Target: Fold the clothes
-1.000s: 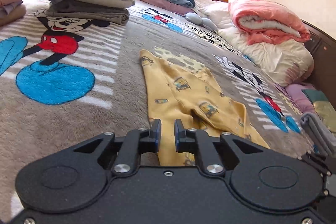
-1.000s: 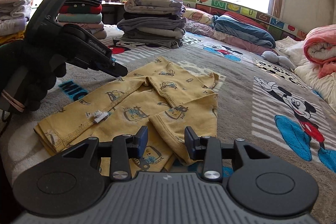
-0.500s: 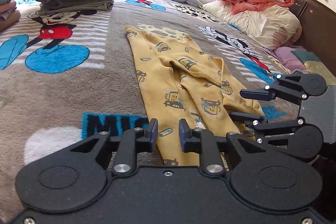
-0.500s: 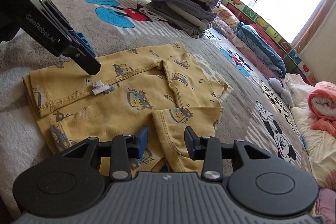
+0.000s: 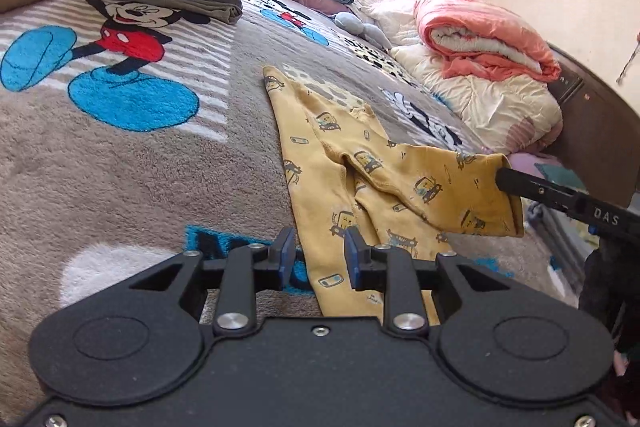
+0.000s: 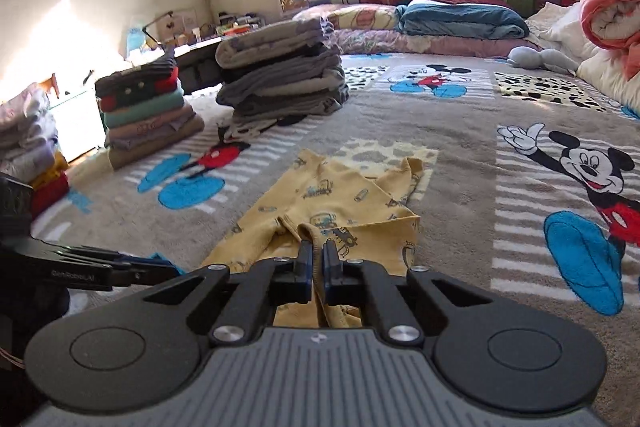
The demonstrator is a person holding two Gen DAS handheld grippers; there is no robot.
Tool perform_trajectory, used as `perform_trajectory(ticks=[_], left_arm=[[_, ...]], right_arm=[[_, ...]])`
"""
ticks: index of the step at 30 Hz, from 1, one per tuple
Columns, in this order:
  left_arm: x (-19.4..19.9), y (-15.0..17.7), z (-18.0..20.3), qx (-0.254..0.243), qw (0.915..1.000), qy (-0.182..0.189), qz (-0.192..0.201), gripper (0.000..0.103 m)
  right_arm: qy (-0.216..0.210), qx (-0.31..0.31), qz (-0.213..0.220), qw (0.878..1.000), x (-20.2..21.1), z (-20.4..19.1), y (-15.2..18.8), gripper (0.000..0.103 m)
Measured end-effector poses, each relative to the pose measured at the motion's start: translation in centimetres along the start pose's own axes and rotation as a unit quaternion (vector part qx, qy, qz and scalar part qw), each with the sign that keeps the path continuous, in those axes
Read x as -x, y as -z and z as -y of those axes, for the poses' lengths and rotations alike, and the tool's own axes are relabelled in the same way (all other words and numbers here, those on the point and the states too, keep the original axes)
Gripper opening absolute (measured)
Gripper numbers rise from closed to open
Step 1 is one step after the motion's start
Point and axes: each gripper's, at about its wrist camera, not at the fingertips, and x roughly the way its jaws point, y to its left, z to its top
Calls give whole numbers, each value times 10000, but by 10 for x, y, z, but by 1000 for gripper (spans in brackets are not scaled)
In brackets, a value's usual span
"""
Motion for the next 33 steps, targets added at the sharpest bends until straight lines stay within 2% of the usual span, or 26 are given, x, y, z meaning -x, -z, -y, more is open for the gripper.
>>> perform_trajectory(ticks=[4,8,16,20,27,33], left_arm=[[3,-6,-10,466,9985,284,47,23],[4,-8,-21,885,9949,478,59,24],[2,-12,-33,1493,9848,882,66,24],[-6,-14,-35,1628,9824,915,10,32],[-17,-17,-34,1639,9824,896,-64,32],[-28,-18,-31,1577,9838,833,-164,32]], right_arm=[[-510,349,134,9980,13,-24,-12,7],[-782,882,-42,9930,15,-54,-7,7],[-1109,970,-204,9889,9,-83,21,7],[-1227,941,-287,9876,6,-90,36,7],[-1252,679,-193,9896,3,-87,53,7],[-1097,1071,-241,9879,-5,-99,65,7]])
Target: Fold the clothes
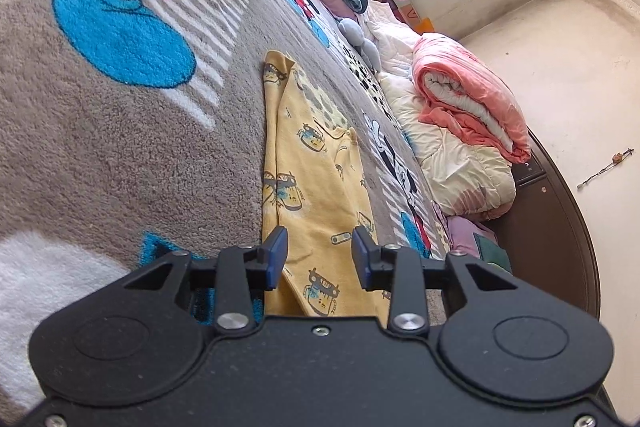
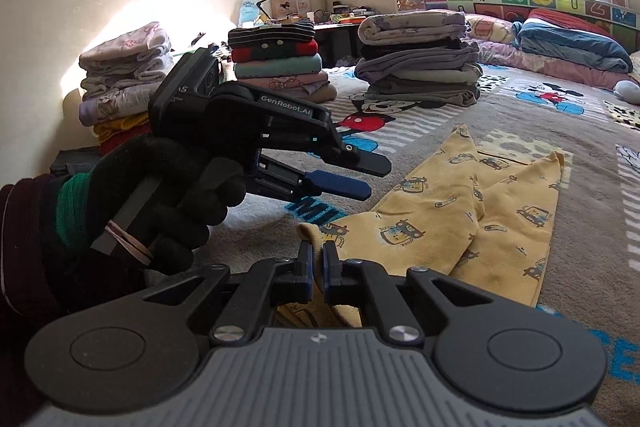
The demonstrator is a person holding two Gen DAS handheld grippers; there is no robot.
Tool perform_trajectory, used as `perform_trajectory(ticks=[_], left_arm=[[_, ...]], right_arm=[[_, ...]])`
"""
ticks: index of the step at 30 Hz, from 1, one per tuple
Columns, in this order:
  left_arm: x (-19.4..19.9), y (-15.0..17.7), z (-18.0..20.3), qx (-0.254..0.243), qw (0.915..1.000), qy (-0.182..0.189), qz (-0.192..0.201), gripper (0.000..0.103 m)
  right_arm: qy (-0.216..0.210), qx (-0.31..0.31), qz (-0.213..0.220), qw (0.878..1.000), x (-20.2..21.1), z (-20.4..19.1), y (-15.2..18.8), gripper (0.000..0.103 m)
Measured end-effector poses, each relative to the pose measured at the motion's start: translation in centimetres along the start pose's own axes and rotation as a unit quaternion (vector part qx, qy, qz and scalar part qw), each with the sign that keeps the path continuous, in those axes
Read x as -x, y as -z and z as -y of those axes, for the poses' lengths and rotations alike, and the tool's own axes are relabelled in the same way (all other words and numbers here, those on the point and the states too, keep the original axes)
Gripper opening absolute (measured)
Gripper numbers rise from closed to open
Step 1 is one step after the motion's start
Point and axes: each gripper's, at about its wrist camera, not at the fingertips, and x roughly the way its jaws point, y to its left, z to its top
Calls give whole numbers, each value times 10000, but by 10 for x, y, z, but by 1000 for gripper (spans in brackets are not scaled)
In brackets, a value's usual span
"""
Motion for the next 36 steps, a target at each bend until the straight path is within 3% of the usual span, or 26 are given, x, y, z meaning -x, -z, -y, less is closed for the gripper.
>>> perform_trajectory(ticks=[10,15,17,19,23,25,28,33,34,36], left_arm=[[-5,-2,-2,-59,9998,-166,-32,32],[-8,-3,-1,-150,9996,-247,-31,32],[-8,-3,1,-208,9994,-282,-22,32],[-8,-4,3,-292,9991,-321,21,32],[-5,-7,12,-602,9974,-365,177,32],[-6,-9,19,-831,9954,-396,250,32],[-14,-11,33,-1440,9875,-583,271,32],[-35,-20,58,-2723,9549,-1131,357,32],[-39,-24,60,-2819,9515,-1170,377,32],[-49,-40,58,-2755,9537,-1132,409,32]], right_arm=[[82,631,-172,9978,-11,-21,20,7],[84,650,-190,9977,-13,-21,28,9],[89,765,-174,9969,-13,-25,30,15],[63,923,-111,9957,-9,-32,30,34],[-7,940,200,9954,3,-40,26,39],[101,924,267,9953,-1,-39,26,48],[133,599,-373,9974,-27,-26,30,54],[73,496,61,9987,-11,-25,26,52],[81,454,177,9988,-8,-23,25,52],[58,331,267,9991,-8,-18,25,53]])
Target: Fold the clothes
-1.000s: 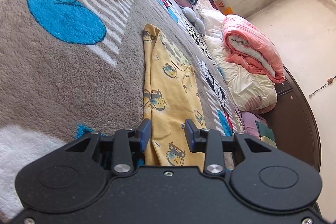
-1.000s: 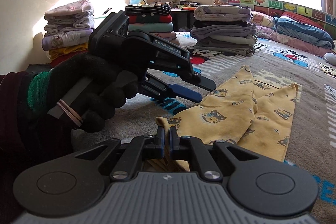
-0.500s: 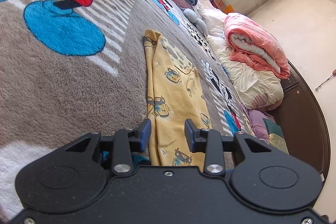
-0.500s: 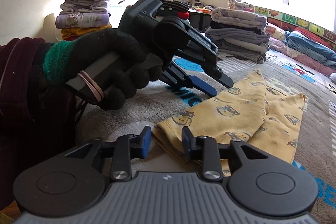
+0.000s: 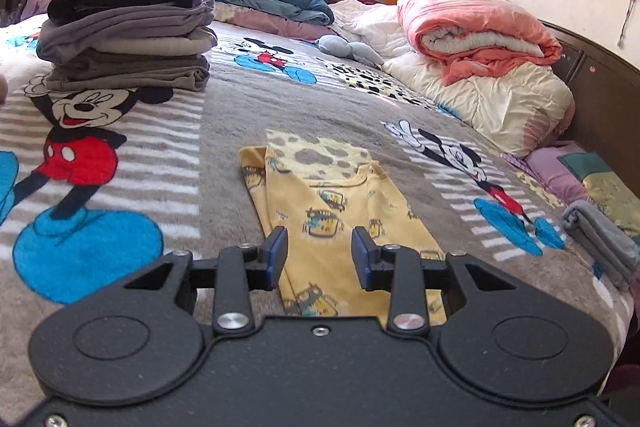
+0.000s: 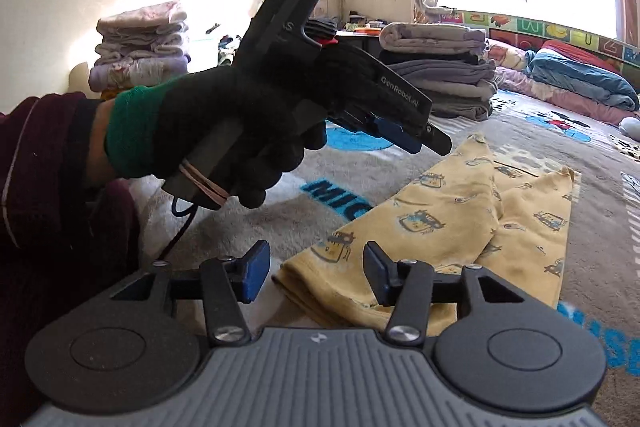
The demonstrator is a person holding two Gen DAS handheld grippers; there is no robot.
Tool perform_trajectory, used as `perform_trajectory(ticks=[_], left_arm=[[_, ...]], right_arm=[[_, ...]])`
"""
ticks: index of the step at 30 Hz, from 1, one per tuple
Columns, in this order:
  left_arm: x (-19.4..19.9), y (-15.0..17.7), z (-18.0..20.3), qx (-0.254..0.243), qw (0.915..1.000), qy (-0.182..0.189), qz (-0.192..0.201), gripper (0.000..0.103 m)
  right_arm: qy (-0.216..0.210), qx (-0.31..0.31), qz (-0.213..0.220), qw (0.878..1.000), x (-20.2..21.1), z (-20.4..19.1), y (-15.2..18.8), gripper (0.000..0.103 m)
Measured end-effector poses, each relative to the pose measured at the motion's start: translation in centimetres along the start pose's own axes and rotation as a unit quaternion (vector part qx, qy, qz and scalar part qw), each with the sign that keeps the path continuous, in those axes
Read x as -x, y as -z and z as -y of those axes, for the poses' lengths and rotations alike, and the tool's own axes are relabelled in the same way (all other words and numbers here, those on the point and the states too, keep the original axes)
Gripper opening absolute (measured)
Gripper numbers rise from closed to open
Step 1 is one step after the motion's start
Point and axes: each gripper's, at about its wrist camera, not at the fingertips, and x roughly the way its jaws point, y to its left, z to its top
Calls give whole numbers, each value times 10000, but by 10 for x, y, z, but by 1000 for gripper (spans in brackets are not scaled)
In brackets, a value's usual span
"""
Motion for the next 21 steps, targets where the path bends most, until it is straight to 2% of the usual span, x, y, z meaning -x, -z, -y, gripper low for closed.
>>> perform_trajectory(ticks=[6,11,12,13,16,21], left_arm=[[-45,-30,-29,150,9998,-3,-141,32],[-85,-41,-48,395,9974,340,-495,32],[-92,-41,-48,374,9968,372,-598,20],[-95,-40,-48,322,9969,340,-638,1],[-99,-42,-58,623,9956,381,-581,1],[-110,-40,-73,999,9925,207,-674,5]], right_arm=[[-169,-158,-229,9995,-16,5,6,53],[-348,-311,-321,9984,-22,4,9,61],[-379,-386,-309,9981,-23,6,10,62],[-413,-468,-293,9976,-24,8,10,62],[-492,-688,-240,9961,-25,14,10,62],[-639,-992,-260,9927,-28,23,13,63]])
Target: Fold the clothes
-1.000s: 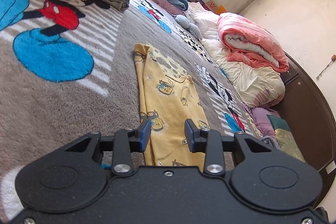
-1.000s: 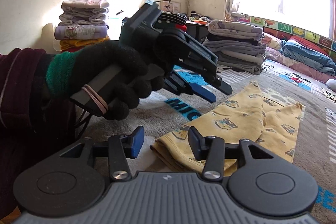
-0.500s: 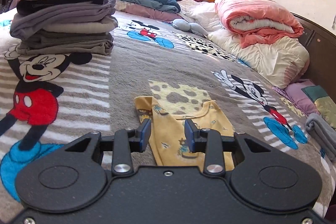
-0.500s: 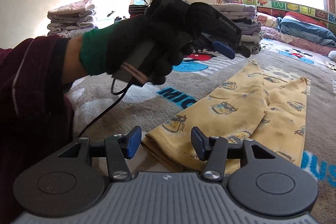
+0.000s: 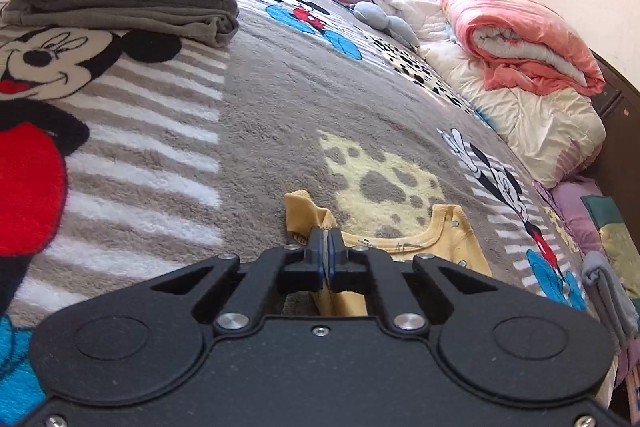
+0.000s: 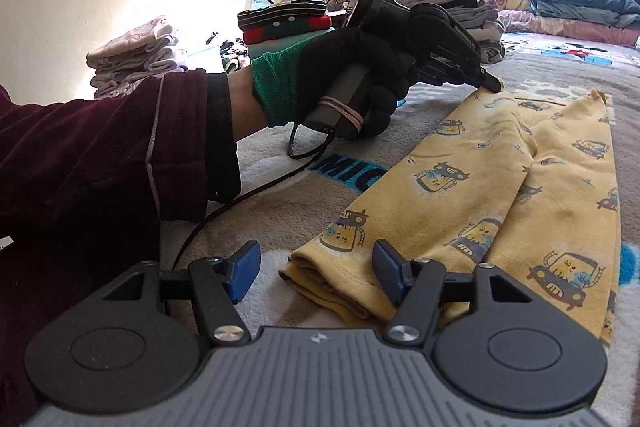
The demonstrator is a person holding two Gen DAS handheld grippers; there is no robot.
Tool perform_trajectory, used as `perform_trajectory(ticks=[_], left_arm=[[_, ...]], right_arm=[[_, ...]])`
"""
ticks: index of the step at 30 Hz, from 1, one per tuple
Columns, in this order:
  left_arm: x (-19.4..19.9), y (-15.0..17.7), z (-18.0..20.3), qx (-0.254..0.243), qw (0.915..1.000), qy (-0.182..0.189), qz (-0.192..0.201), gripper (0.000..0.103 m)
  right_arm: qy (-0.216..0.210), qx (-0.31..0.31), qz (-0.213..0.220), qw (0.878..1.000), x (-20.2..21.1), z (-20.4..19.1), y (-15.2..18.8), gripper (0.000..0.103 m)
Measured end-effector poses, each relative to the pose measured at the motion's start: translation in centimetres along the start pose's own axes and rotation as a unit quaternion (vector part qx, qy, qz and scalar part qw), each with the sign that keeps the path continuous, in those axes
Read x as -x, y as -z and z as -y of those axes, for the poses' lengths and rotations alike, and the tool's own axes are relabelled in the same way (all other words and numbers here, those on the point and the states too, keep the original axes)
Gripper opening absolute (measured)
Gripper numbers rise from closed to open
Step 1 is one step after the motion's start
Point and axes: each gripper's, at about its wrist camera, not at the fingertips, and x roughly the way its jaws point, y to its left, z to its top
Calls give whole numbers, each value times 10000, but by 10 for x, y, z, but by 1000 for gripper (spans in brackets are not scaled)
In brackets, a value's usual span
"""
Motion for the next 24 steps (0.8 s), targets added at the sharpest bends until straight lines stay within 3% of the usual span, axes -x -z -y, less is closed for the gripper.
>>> perform_trajectory(ticks=[4,8,12,16,19,24], left_arm=[[14,-2,1,105,9995,52,282,5],[35,-6,8,-56,9972,473,570,5],[30,0,25,-575,9955,695,303,9],[1,12,30,-918,9957,104,-89,12],[15,10,36,-1091,9936,273,99,12],[49,28,56,-1798,9803,809,-97,12]], right_arm=[[51,55,27,10000,0,-4,1,63],[-42,47,240,9997,10,-9,-2,63],[191,317,643,9972,19,-16,-9,64],[380,-87,701,9968,11,4,-15,70],[396,-342,352,9980,-2,17,-11,75],[328,227,386,9985,0,-4,-11,76]])
